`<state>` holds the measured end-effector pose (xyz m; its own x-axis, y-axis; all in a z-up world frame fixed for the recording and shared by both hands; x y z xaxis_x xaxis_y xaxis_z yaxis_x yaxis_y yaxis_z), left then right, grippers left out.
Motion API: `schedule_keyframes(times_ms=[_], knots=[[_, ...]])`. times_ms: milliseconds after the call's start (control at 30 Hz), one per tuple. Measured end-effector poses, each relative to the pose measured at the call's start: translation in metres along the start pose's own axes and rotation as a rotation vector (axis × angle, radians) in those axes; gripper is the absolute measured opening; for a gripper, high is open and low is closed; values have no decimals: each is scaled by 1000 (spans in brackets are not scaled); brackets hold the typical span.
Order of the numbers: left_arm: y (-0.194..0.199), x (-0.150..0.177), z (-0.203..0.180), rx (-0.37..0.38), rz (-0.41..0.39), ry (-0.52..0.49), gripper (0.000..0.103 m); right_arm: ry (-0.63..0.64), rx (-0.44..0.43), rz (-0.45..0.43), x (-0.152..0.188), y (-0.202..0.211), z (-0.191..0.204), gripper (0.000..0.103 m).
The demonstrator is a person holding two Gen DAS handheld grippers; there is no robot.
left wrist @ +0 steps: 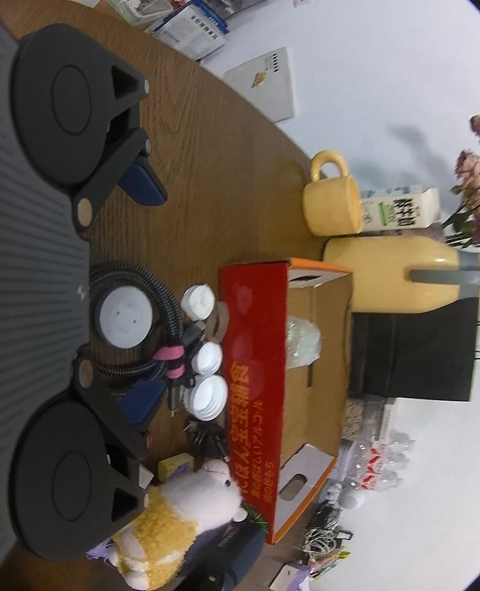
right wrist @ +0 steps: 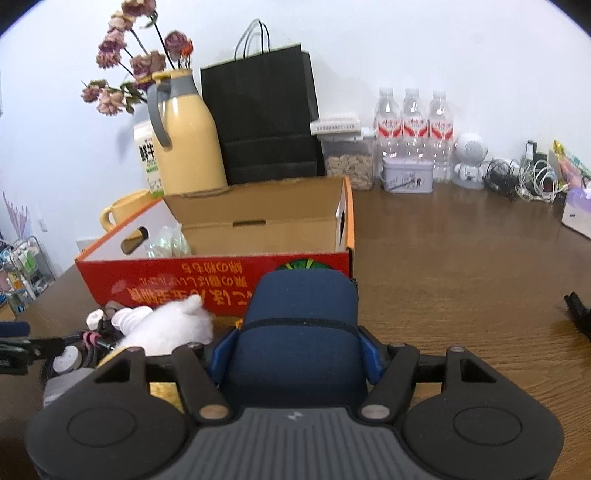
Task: Organize objects
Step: 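Grasp the navy case with the right tool while the left tool grasps the braided cable, then lower the navy case and braided cable into the box and open both tools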
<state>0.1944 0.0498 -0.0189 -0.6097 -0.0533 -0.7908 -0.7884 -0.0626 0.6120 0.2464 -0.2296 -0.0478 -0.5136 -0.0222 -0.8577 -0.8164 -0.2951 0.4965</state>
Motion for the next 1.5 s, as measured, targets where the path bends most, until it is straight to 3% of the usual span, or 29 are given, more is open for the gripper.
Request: schedule_keyframes(times_ms=[200,400,567,900,1067,1100,1133,1300,1500], knots=[[-12,-3,-11,25,95,-26,103,36,1,-60,0,16,4,66],[-25,-6,-18,3,195,-73,103,40,-16,-83,2,21,4,66],[-27,-10,-24,-11,222,-143,103,39,-36,-81,3,20,4,66],[-36,-4,-21,-3,302,-79,103,30,-52,-77,8,19,3,65],[-34,1,-17,5,280,-32,102,35,-66,-82,9,19,5,64],[-32,1,-18,14,255,-29,92,36,-69,-84,9,19,5,64],[-28,2,-20,24,228,-37,91,37,-72,-86,9,19,5,64],[-23,2,-19,35,207,-7,90,43,-81,-94,8,22,6,64],[-6,-11,-14,26,127,2,89,47,-86,-118,4,26,6,64]])
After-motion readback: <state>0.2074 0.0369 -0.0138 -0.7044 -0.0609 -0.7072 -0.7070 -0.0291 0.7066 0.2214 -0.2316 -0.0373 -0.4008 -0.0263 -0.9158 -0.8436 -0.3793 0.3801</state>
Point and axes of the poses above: each gripper's, at about its wrist camera, not at the fingertips, and y roughly against the way its jaws point, z to its left, x to its underside, the point moved 3 cm from there along -y, roughly the way its jaws point, and after that the axes turned 3 degrees about -z, right-handed, at the moved point
